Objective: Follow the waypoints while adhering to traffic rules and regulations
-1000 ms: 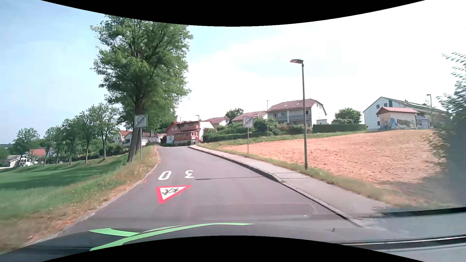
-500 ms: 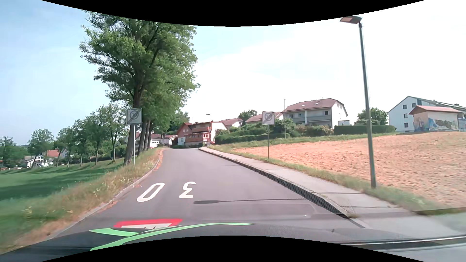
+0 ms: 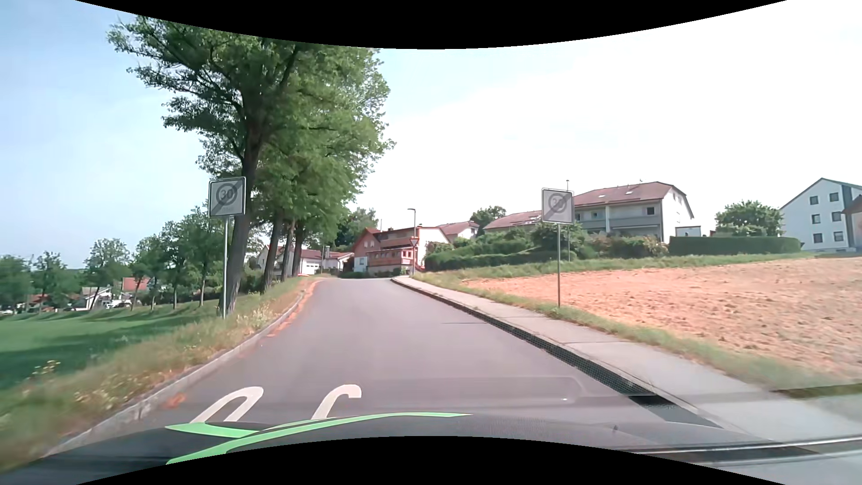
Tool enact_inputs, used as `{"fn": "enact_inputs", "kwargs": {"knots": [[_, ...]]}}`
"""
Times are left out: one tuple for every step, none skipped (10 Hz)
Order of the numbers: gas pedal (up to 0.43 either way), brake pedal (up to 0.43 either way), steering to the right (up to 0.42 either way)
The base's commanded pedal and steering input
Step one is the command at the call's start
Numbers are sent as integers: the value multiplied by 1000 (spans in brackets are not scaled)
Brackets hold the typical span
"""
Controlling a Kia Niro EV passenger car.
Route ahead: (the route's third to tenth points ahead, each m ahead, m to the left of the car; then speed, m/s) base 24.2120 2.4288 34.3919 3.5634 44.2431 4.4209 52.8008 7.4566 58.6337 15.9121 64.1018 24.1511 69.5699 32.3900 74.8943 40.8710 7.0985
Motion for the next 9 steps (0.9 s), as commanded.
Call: {"fn": "enact_inputs", "kwargs": {"knots": [[110,0,-83],[110,0,-79],[118,0,-78],[118,0,-76],[130,0,-72],[150,0,-67],[150,0,-63],[150,0,-56],[150,0,-50]]}}
